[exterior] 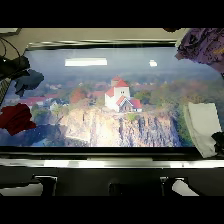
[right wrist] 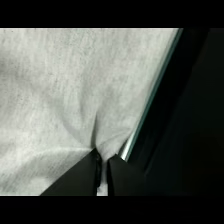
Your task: Fold the clothes and pants, and hang the long-sleeved shirts on hangers.
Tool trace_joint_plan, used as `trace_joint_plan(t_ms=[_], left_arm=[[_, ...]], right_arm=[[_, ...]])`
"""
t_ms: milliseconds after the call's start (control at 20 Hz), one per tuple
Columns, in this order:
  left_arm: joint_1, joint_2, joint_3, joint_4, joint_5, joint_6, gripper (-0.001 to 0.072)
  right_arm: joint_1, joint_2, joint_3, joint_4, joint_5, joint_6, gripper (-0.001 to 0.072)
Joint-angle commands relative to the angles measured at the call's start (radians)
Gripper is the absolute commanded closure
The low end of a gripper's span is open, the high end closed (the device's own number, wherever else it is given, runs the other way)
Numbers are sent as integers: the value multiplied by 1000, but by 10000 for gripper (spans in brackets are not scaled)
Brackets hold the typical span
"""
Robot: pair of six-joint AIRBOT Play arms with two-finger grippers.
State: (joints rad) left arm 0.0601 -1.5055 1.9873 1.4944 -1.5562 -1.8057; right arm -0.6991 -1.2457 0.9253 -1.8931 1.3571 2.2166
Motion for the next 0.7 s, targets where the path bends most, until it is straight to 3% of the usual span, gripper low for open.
trace_joint_plan(t_ms=[0, 450, 500, 600, 650], left_arm=[[1, 0, 0, 0, 0, 0, 689], [1, 0, 0, 0, 0, 0, 688], [1, 0, 0, 0, 0, 0, 689], [1, 0, 0, 0, 0, 0, 689], [1, 0, 0, 0, 0, 0, 689]], right_arm=[[0, 5, -39, -33, 30, 6, 681], [-1, 4, -59, -113, 20, 3, 678], [-1, 4, -59, -124, 13, 5, 588], [0, 4, -50, -118, 5, -8, 217], [0, 5, -31, -114, 5, -40, 142]])
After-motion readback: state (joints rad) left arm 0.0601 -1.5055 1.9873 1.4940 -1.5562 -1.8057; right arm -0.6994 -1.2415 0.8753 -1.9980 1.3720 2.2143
